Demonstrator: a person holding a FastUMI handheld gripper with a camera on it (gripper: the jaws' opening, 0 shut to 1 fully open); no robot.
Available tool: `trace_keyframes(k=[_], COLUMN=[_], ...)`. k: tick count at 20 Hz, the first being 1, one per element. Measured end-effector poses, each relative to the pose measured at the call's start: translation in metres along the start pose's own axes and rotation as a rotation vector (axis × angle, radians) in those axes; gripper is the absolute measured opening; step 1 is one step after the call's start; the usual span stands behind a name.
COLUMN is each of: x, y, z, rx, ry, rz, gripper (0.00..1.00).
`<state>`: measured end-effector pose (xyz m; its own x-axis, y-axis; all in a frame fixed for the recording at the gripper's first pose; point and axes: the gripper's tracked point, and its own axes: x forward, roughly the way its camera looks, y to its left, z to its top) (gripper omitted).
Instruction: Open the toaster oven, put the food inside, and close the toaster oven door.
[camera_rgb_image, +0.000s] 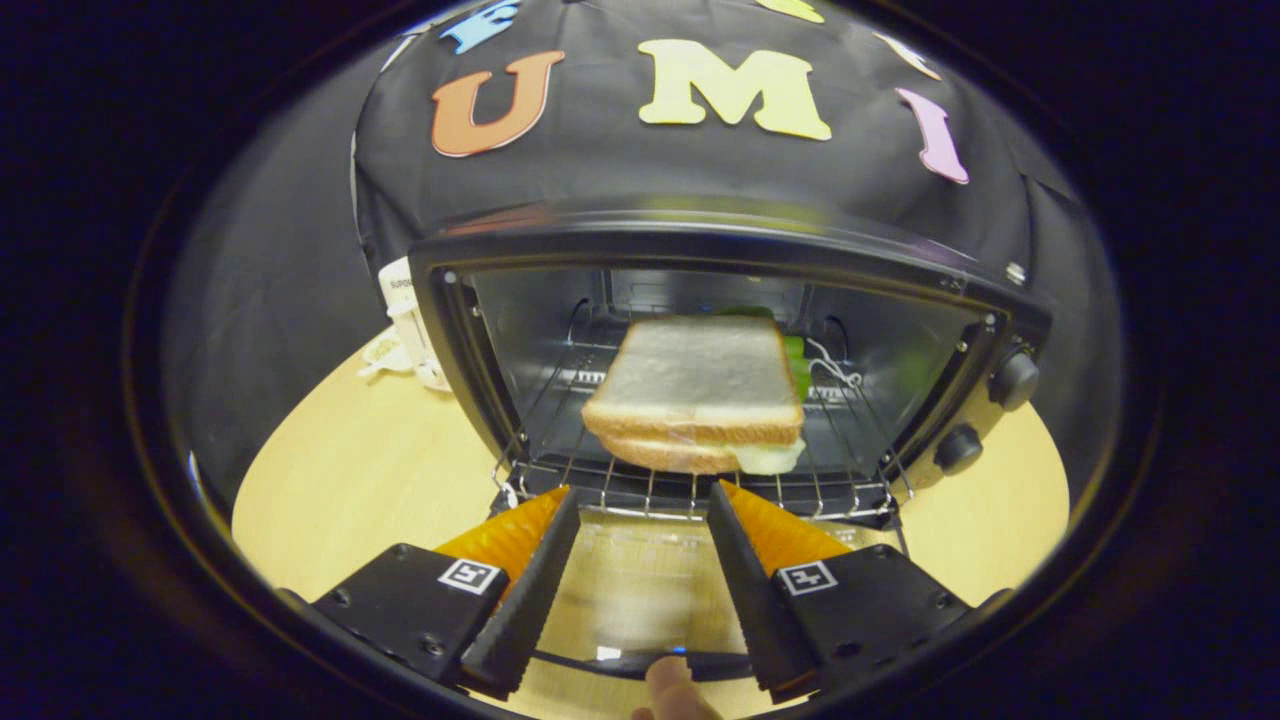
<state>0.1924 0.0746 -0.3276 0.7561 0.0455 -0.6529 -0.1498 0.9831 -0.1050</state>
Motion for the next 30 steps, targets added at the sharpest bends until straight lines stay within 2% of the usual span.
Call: trace_keyframes(k=[2,4,8,13,18,24,28,30], x=[-0.015,-0.034,-0.071,-0.092,-0.093,-0.073,-0.062,-0.059], y=[-0.004,-0.009,-0.024,-0.016,0.002,-0.004,0.002,0.001], z=[-0.016,-0.018,-0.034,-0.065,-0.082,-0.092,-0.099,-0.091], rx=[0.040,0.072,0.076,0.072,0.031,0.154,0.189,0.206], ry=[0.061,0.065,0.094,0.141,0.170,0.207,0.239,0.192], rz=[0.005,0.004,-0.049,-0.032,-0.010,-0.057,-0.016,-0.017], gripper=[0.87,0.87,0.87,0.86,0.86,0.86,0.86,0.86])
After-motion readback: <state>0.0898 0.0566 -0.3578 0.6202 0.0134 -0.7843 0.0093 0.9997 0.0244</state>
